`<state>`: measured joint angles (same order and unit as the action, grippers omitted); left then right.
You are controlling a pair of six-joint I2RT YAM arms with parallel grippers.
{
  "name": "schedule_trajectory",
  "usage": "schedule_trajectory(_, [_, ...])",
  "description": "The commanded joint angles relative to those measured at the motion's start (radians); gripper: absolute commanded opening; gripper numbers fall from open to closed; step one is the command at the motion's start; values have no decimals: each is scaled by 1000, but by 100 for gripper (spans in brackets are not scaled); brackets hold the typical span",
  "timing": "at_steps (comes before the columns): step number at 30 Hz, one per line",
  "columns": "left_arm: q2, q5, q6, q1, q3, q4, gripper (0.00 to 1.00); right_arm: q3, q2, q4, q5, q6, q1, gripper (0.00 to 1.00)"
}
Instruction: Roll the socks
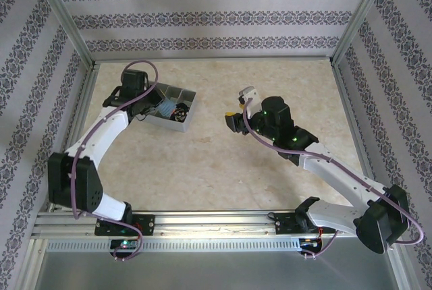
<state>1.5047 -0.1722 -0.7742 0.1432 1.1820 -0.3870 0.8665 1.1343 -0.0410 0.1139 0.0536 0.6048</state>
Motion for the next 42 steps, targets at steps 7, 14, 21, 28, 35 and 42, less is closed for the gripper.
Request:
schedule_trajectory(7, [141, 76, 230, -9, 43, 175, 0, 20, -97, -54, -9, -89, 12, 63])
schedule_trajectory(14, [178, 134, 308, 10, -28, 295, 0, 23, -153, -75, -31, -103, 14, 66])
schedule_trajectory(21, [136, 229, 425, 66, -182, 485, 0, 14, -169, -99, -46, -92, 16, 66])
schedule_trajectory(28, [100, 280, 451, 117, -326, 631, 0, -4, -167, -102, -59, -91, 15, 67])
schedule_trajectory(35, [113, 284, 443, 152, -352, 604, 18, -7, -141, -102, -50, -86, 14, 67])
schedule_trajectory(42, [6, 382, 302, 150, -227, 309, 80, 31, -110, -136, -64, -56, 8, 74])
